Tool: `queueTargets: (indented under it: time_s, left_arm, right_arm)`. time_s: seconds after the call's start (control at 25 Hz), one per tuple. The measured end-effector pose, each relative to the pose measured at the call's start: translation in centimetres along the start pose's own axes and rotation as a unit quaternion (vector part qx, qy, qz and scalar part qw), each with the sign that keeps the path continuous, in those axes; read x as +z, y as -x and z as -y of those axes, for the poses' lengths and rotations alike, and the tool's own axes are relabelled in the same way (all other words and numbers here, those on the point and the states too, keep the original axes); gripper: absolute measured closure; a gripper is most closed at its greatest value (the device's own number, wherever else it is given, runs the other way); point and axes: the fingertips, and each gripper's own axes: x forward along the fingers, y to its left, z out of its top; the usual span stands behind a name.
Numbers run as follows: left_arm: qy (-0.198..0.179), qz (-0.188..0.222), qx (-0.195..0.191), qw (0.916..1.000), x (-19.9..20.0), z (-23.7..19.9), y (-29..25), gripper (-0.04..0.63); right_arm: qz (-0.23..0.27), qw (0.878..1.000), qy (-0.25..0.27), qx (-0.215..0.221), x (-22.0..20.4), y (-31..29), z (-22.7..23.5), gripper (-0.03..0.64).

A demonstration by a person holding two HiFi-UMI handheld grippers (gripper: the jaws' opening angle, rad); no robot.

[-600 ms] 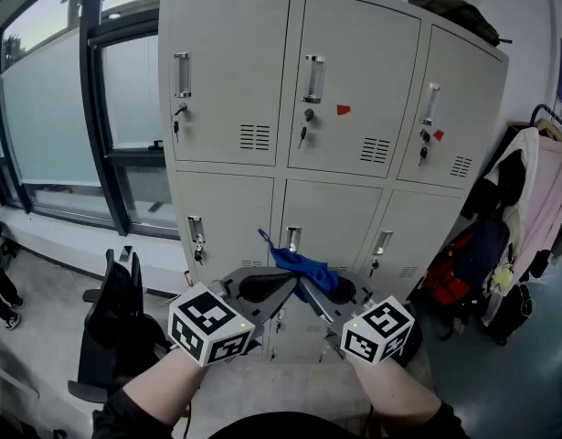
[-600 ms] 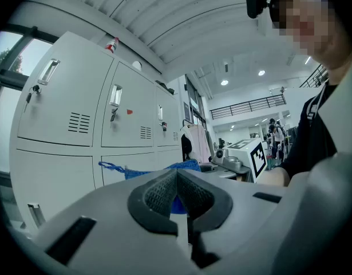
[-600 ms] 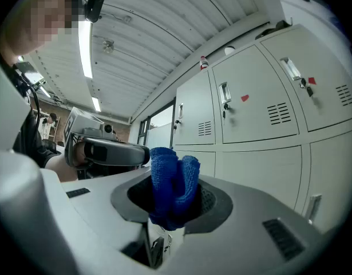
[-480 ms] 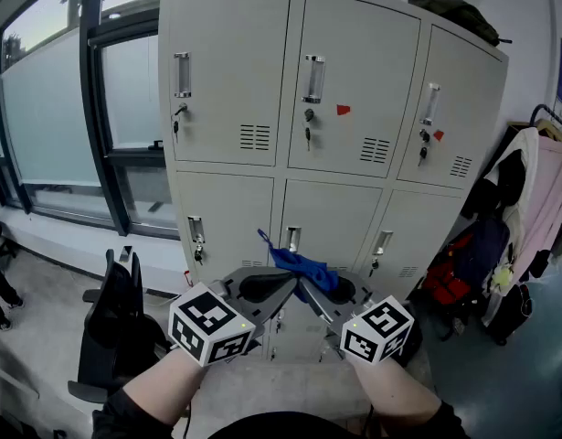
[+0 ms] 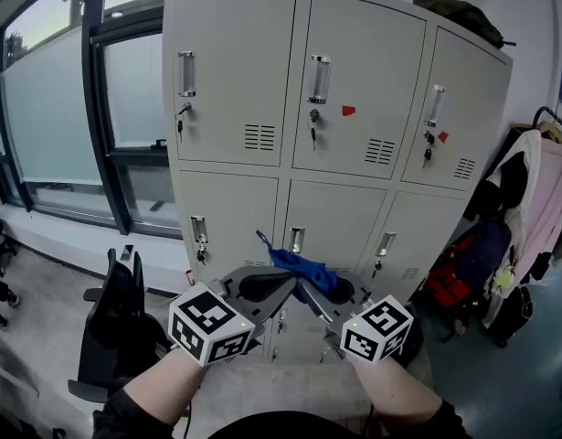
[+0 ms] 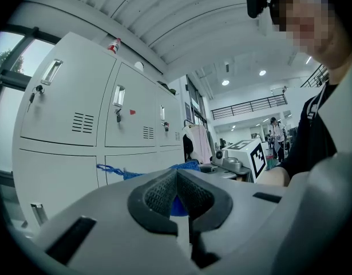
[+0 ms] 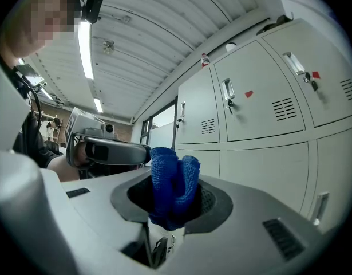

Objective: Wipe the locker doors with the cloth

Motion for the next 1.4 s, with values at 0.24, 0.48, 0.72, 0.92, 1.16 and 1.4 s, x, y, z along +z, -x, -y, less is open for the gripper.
queueTargets:
  time_s: [0.24, 0.48, 0.72, 0.92, 1.16, 1.4]
  left_arm:
    - [-0.001, 0.012, 0.010, 0.9999, 1.0, -2.0, 2.3, 0.588]
    - [-0.015, 0.026, 0.014, 0.9995, 3.4, -4.9, 7.2, 0.588]
    - [-0.021, 0.030, 0.007, 0.9993, 5.3, -8.2, 11.5, 0.588]
    - [-0.022, 0.035, 0.011, 0.9991, 5.9, -11.5, 13.3, 0.588]
    - [-0.029, 0.043, 0.025, 0.9984, 6.9, -15.5, 12.6, 0.588]
    - [-0.050, 0.039, 0.040, 0.9972, 8.1, -18.7, 9.8, 0.588]
  right_arm:
    - [0.013, 0.999, 0.021, 0.035, 2.2, -2.6, -1.2, 0.514]
    - [0.019, 0.994, 0.082, 0.064, 5.8, -7.5, -5.0, 0.514]
    - [0.039, 0.992, 0.090, 0.074, 8.3, -13.0, -8.1, 0.514]
    - [0.045, 0.991, 0.093, 0.081, 9.4, -17.1, -7.7, 0.514]
    - [0.057, 0.982, 0.156, 0.088, 14.9, -21.7, -3.9, 0.514]
    - [0.085, 0.956, 0.260, 0.109, 24.1, -24.6, -0.9, 0.514]
